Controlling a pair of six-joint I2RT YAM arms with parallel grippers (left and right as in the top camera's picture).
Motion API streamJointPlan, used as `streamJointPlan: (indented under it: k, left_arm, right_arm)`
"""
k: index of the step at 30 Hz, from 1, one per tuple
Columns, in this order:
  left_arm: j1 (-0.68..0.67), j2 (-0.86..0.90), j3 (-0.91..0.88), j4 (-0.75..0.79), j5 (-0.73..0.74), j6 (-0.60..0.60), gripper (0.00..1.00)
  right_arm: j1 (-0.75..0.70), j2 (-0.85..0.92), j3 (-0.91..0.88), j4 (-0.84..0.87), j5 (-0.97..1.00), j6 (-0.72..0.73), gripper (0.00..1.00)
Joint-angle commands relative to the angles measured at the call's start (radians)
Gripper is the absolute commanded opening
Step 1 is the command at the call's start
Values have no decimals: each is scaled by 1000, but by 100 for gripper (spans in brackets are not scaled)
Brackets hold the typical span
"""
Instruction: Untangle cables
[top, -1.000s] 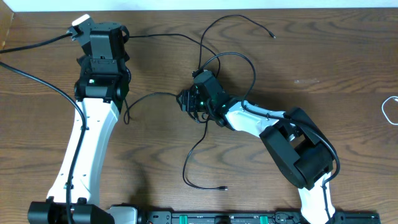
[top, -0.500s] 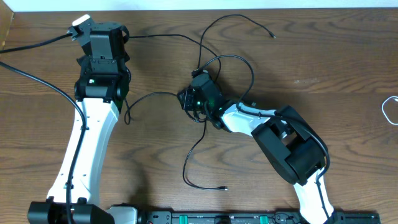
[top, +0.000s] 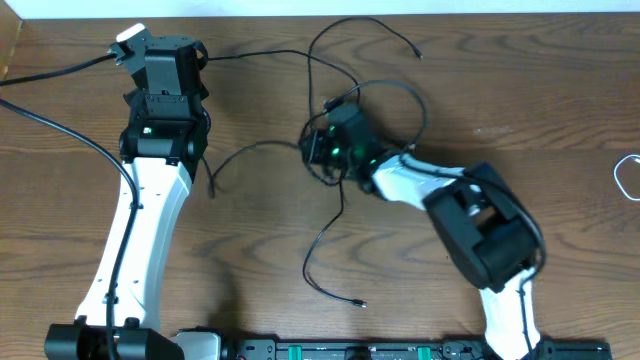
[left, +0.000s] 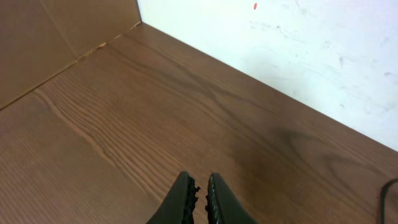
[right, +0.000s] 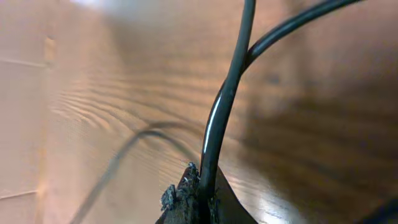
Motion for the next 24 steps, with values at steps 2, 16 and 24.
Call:
streamJointPlan:
  k: [2, 16, 24]
  left_arm:
    - [0, 2, 17, 11, -82, 2, 8]
    - [97, 21, 17, 72, -778, -16, 8]
    - [162, 3, 17, 540, -995, 296, 8]
  right_arm:
    - [-69, -208, 2, -23, -122, -25, 1]
    - [-235, -521, 2, -520, -23, -286, 1]
    - [-277, -521, 2, -704, 178, -354, 1]
